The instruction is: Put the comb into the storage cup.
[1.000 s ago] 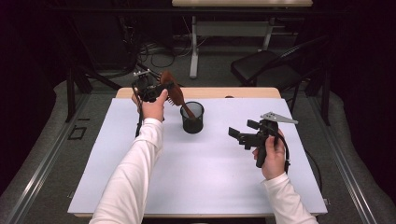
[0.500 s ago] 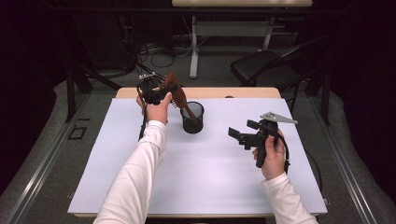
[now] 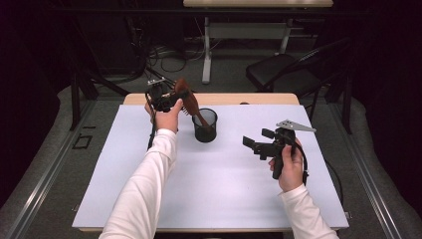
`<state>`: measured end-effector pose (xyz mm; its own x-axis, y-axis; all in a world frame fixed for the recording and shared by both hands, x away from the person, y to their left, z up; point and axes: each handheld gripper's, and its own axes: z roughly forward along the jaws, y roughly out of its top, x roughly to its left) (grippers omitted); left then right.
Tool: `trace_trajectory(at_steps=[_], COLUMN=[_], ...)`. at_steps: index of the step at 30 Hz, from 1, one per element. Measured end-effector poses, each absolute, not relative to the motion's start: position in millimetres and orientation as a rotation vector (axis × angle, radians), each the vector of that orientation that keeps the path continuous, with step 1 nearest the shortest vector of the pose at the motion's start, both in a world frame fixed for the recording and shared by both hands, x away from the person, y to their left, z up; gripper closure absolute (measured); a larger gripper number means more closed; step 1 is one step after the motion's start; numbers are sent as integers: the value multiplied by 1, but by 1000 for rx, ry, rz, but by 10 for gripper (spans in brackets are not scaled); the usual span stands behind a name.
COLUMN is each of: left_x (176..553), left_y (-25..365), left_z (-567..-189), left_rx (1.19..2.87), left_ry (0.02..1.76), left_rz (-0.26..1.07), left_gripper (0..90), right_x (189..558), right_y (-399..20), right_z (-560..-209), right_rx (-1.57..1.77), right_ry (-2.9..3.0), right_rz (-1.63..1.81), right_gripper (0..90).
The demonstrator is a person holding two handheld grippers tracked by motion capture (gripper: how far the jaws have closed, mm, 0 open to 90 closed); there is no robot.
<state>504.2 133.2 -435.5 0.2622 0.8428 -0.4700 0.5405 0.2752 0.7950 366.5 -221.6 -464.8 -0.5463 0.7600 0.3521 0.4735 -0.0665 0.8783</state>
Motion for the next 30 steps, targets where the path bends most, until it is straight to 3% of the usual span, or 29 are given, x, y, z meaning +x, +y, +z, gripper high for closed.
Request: trace_trajectory(at_steps=[30], left_x=[505], left_y=[139], left_z=[-441], left_rx=[1375], left_ry=[1438], left_rz=[288], left_gripper=[472], right_x=[367], right_y=[-222], right_z=[-466], right_rx=[1347], right_ry=[1949], right_rz=[1651], right_gripper=[46])
